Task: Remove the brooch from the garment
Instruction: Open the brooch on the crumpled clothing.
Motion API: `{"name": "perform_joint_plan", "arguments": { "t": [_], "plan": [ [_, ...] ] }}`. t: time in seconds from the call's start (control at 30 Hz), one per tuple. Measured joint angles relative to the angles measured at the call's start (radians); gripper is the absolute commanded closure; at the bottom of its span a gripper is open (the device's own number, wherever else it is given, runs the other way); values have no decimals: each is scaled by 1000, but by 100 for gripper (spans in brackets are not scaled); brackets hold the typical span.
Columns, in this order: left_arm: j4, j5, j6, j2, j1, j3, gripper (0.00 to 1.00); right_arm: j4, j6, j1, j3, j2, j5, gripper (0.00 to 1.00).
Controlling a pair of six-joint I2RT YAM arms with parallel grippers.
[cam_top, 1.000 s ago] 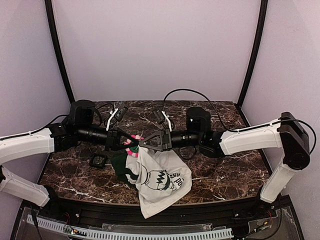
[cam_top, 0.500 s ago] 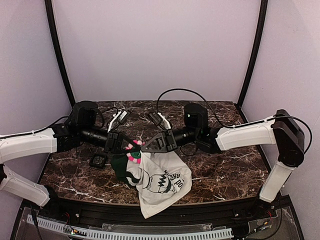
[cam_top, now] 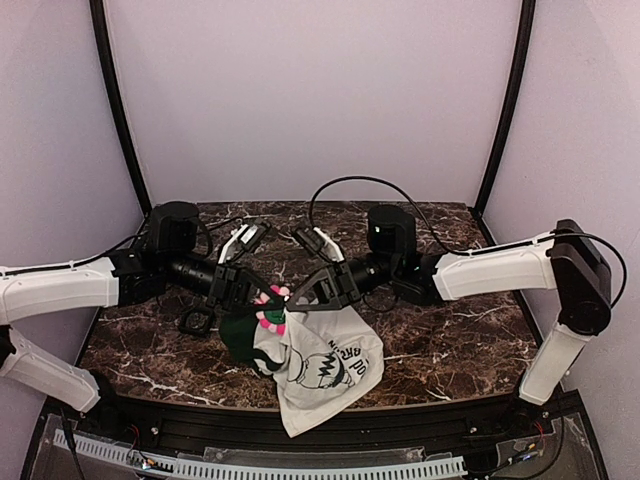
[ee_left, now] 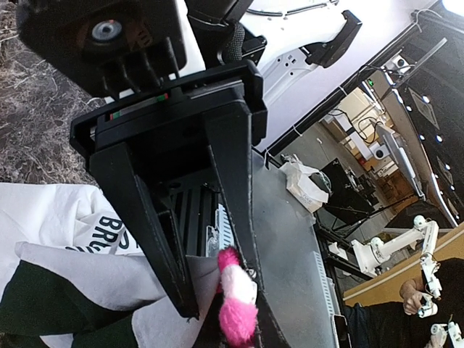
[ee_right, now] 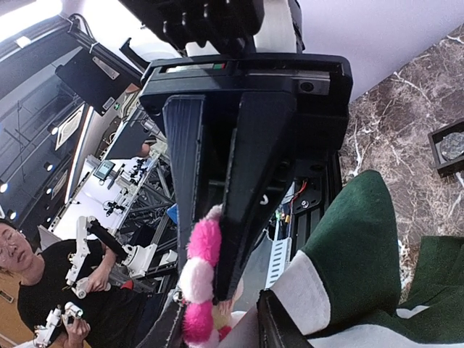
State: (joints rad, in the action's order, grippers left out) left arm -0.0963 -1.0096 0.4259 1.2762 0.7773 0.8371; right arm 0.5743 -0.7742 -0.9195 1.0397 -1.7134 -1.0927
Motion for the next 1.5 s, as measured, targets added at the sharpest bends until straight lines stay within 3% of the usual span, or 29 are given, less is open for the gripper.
{"name": "perform_joint_plan", "arguments": {
  "t": [0.07, 0.3, 0.43, 0.57, 0.7, 0.93, 1.03, 1.1, 1.23, 1.33, 1.4, 1.5],
  "plan": [
    [-17, 7, 4, 0, 1, 0, 99, 2, 3, -1, -7, 10, 19, 55],
    [-133, 77, 82, 45, 25, -7, 99, 57, 13, -43, -24, 82, 366, 24],
    [-179, 123, 110, 22, -41, -17, 99, 52, 42, -35, -66, 166, 465, 15],
    [-202, 156, 115, -11, -62, -30, 99, 55, 55, -35, -104, 215, 517, 13],
    [-251, 155, 133, -37, -66, -51, 99, 52, 57, -35, -135, 219, 552, 20],
    [-348, 135, 171, -48, -68, -87, 99, 64, 31, -35, -148, 197, 558, 63],
    [-347, 138, 173, -48, -71, -89, 99, 87, 25, -36, -148, 192, 550, 75],
    [-345, 140, 173, -48, -74, -89, 99, 96, 20, -37, -148, 190, 546, 77],
    [-338, 149, 166, -48, -74, -89, 99, 111, 11, -42, -145, 180, 537, 64],
    [-322, 160, 154, -50, -73, -89, 99, 113, 9, -43, -137, 161, 527, 64],
    [-307, 171, 145, -53, -73, -89, 99, 115, 6, -43, -134, 151, 520, 72],
    [-282, 190, 130, -54, -73, -89, 99, 116, -2, -44, -130, 138, 507, 91]
  ]
}}
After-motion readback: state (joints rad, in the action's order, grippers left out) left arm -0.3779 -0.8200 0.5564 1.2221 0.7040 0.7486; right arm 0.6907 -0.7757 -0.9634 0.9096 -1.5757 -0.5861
